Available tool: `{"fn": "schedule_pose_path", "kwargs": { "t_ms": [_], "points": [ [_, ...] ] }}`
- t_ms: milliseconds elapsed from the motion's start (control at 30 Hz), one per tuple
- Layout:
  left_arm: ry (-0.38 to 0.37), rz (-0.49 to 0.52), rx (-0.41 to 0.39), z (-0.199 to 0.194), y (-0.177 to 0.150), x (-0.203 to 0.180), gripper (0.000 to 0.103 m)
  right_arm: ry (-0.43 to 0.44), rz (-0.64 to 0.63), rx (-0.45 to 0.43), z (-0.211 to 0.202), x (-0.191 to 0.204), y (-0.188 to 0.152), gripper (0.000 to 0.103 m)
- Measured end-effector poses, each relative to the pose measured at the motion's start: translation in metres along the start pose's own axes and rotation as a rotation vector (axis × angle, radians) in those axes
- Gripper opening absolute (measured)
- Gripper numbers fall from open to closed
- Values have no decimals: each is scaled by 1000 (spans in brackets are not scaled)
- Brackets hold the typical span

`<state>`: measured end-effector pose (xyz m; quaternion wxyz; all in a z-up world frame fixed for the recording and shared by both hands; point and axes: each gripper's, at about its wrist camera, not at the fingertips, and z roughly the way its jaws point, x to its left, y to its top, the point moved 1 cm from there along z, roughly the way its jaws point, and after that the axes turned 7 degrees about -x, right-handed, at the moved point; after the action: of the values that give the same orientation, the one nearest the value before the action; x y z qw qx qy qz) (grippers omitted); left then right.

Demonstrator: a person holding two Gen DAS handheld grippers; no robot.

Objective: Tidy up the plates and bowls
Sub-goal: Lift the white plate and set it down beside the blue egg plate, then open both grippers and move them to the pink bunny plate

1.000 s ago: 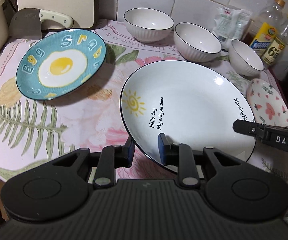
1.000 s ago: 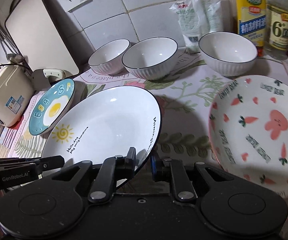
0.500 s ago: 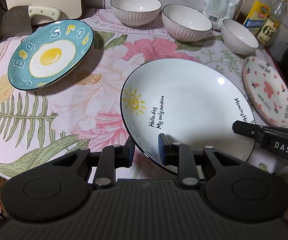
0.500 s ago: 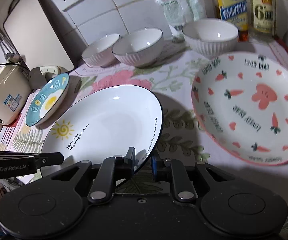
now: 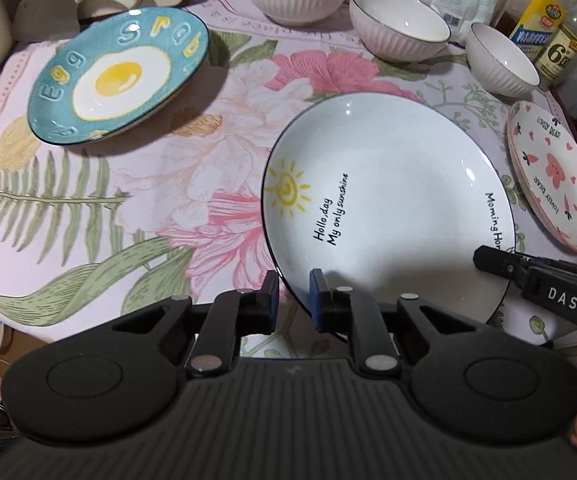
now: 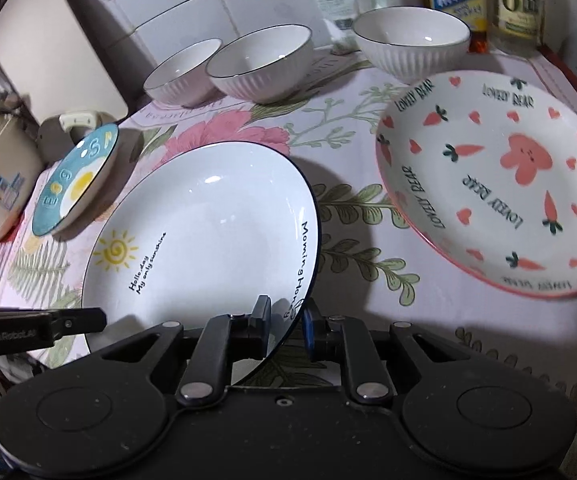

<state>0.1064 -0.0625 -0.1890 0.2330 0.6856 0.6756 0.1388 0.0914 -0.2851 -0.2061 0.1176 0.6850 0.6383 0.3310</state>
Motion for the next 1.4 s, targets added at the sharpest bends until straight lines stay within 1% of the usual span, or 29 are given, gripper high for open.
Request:
{"fn": "schedule_pose_path", "kwargs": {
  "t_ms": [100, 167, 200, 233, 267, 300, 367, 500, 600, 667, 700, 767, 800, 900, 1033, 1100, 1167, 1233, 1400],
  "points": [
    [13, 6, 4, -7, 3, -2, 13, -23, -30, 15, -2, 5, 2, 20],
    [21, 6, 17, -12, 4, -3, 13, -54, -52, 22, -5, 10, 5, 20],
    [31, 3, 24, -15, 4, -3, 13, -54, -48, 21, -8, 11, 7, 26],
    [41, 6, 32, -19, 5, -3, 13, -34, -24, 31, -10, 9, 10, 38],
    [56, 14, 36, -24, 5, -4, 14, 6, 15, 46, -13, 6, 11, 43],
    [69, 22, 34, -31, 5, -5, 14, 34, 49, 49, -16, 3, 12, 45],
    [70, 36, 15, -46, 7, -6, 16, 50, 64, 32, -27, 3, 13, 45],
    [50, 53, 15, -73, 8, -10, 18, 82, 24, 0, -55, 12, 13, 46],
    [58, 64, 24, -96, 7, -17, 26, 83, 0, -31, -79, 18, 14, 52],
    [69, 96, 5, -114, 6, -24, 40, 90, -17, -54, -95, 20, 14, 53],
    [75, 117, -4, -123, 6, -27, 41, 97, -27, -62, -103, 22, 14, 54],
    [69, 137, -20, -139, 5, -33, 43, 98, -48, -74, -117, 24, 14, 63],
    [57, 138, -18, -145, 4, -36, 44, 94, -60, -85, -126, 25, 13, 67],
    [24, 137, -10, -160, 2, -44, 49, 75, -84, -96, -145, 25, 12, 67],
    [4, 161, -6, -173, -2, -59, 54, 25, -92, -108, -170, 18, 13, 68],
    [1, 172, 0, -177, -4, -66, 56, 12, -95, -102, -179, 13, 13, 69],
    [18, 190, -1, -181, -4, -74, 60, 3, -117, -81, -187, 11, 13, 69],
    [23, 210, -3, -183, -4, -83, 65, -36, -138, -82, -197, 10, 14, 71],
    [12, 251, -8, -184, -1, -106, 67, -90, -178, -72, -215, 7, 19, 72]
  ]
}}
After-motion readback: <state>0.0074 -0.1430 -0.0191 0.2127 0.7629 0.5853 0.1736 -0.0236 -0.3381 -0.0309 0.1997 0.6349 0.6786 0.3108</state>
